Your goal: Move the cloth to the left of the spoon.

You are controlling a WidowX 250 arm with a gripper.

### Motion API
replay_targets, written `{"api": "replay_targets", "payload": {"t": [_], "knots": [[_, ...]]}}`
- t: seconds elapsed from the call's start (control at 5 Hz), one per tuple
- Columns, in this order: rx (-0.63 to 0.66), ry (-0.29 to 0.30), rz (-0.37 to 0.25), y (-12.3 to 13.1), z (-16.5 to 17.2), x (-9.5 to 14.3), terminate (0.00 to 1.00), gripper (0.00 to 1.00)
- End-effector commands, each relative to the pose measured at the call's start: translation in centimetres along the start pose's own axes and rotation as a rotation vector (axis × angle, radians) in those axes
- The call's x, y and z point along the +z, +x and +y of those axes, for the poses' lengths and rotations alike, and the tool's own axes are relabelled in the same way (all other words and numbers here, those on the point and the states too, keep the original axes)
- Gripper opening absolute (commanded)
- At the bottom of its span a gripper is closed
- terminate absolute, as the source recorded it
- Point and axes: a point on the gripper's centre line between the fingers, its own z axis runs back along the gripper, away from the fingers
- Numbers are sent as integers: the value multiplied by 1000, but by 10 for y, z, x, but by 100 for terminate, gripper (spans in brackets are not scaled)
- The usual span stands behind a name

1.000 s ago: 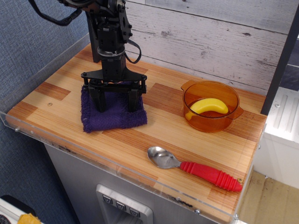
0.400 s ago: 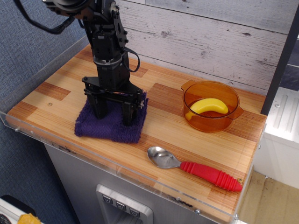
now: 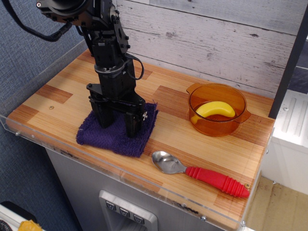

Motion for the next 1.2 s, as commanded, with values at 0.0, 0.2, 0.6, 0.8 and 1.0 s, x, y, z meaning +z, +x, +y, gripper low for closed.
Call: {"api": "replay_targets", "payload": {"t": [0.0,0.2,0.6,0.8,1.0], "knots": [[-72,4,21,0,12,5,0,100],[-85,21,5,5,8,13,0,100],[-48,102,-37,11,0,50,0,100],[-5,137,-50,17,-4,57,0,100],[30,169,-88,25,-16,72,0,100]]}}
